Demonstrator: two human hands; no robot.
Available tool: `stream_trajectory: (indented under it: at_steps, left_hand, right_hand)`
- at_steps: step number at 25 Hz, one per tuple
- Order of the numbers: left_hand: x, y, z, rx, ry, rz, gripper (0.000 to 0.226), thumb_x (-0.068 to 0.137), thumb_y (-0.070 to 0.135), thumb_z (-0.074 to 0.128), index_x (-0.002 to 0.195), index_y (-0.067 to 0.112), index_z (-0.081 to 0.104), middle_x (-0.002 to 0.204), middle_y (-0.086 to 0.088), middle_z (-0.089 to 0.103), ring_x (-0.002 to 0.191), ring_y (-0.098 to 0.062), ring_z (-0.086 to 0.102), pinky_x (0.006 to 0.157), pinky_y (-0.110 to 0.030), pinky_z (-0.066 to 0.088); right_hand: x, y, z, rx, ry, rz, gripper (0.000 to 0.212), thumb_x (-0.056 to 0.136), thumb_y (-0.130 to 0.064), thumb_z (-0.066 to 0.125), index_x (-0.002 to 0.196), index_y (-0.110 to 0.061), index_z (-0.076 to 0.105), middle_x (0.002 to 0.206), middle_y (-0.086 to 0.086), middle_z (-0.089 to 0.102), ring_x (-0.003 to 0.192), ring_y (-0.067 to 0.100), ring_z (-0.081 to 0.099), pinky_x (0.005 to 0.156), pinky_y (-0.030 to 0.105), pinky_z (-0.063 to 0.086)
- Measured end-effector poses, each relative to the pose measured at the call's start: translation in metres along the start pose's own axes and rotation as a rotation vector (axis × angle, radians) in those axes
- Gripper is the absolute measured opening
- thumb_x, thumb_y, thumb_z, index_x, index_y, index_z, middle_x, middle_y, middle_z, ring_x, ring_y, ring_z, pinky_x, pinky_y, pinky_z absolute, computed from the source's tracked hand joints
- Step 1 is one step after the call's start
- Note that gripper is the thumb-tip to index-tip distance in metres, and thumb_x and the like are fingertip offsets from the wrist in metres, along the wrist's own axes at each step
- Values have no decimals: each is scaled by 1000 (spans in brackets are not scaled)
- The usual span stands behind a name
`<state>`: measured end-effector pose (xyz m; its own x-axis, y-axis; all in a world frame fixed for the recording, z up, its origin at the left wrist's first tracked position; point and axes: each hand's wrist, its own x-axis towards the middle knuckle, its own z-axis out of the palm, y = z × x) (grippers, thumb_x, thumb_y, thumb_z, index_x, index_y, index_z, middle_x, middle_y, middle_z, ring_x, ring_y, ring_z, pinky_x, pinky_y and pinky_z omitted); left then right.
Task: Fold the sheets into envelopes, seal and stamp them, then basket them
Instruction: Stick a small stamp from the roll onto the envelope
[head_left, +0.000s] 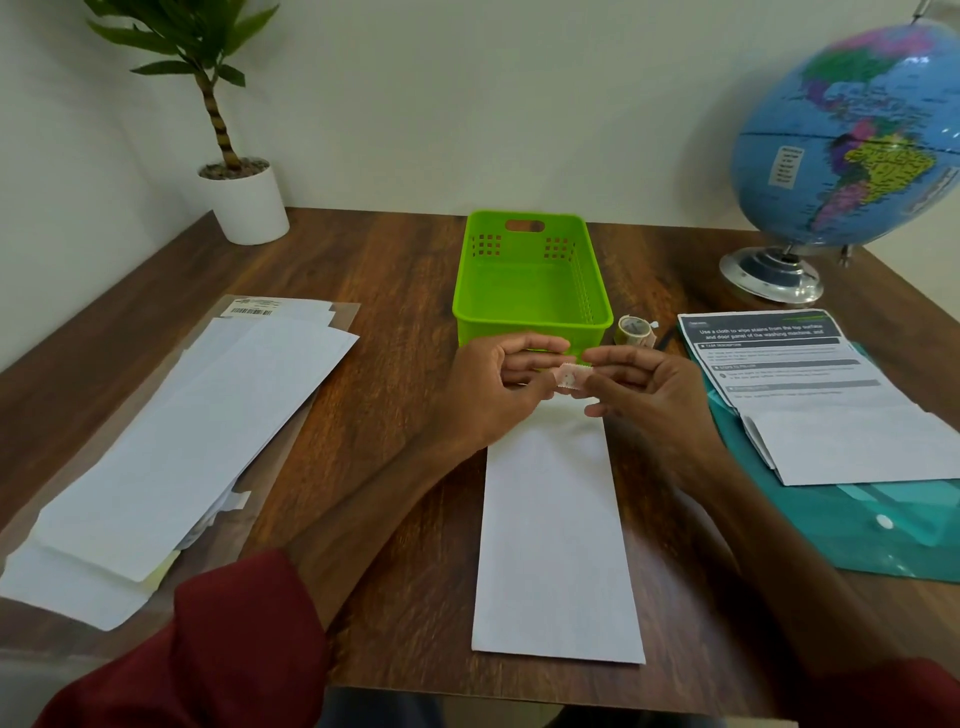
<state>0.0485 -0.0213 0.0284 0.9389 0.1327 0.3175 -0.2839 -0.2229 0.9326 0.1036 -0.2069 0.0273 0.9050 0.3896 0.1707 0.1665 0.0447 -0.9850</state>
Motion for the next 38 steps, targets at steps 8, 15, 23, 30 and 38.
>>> stream_trajectory:
  at_steps: [8,15,23,30,38]
  left_hand:
    - [-7,-36,11,779,-276,224,62,94,48,55,144,12,49,144,-3,52,132,-17,48,112,-33,39]
    - [-9,-31,8,947,-229,315,76,80,53,44,145,15,46,132,-3,55,122,-23,48,105,-40,41]
    - [-9,-35,8,964,-144,276,61,79,54,48,133,25,54,122,0,49,115,-20,51,93,-41,43]
    - [-9,-34,7,863,-151,194,59,80,56,48,132,27,53,122,8,59,115,-17,53,93,-41,44]
    - [-7,-37,10,782,-73,300,50,80,48,62,122,20,61,114,3,62,108,-20,56,94,-42,46]
  right_hand:
    - [3,10,-13,-133,74,112,19,84,-17,84,100,-10,77,86,10,80,78,20,76,69,29,61]
    - [0,10,-11,-184,-8,146,11,87,-17,80,97,-12,80,85,9,79,79,18,74,70,26,58]
    - [-3,5,-6,-155,-55,162,16,88,-20,79,102,-11,80,92,7,80,81,14,73,71,22,59]
    - [1,5,-15,-31,60,265,24,87,-14,80,110,-7,77,92,13,80,84,19,75,72,22,58]
    - [-2,5,-9,26,-11,289,21,85,-19,81,103,-10,80,92,15,79,81,16,73,71,21,57]
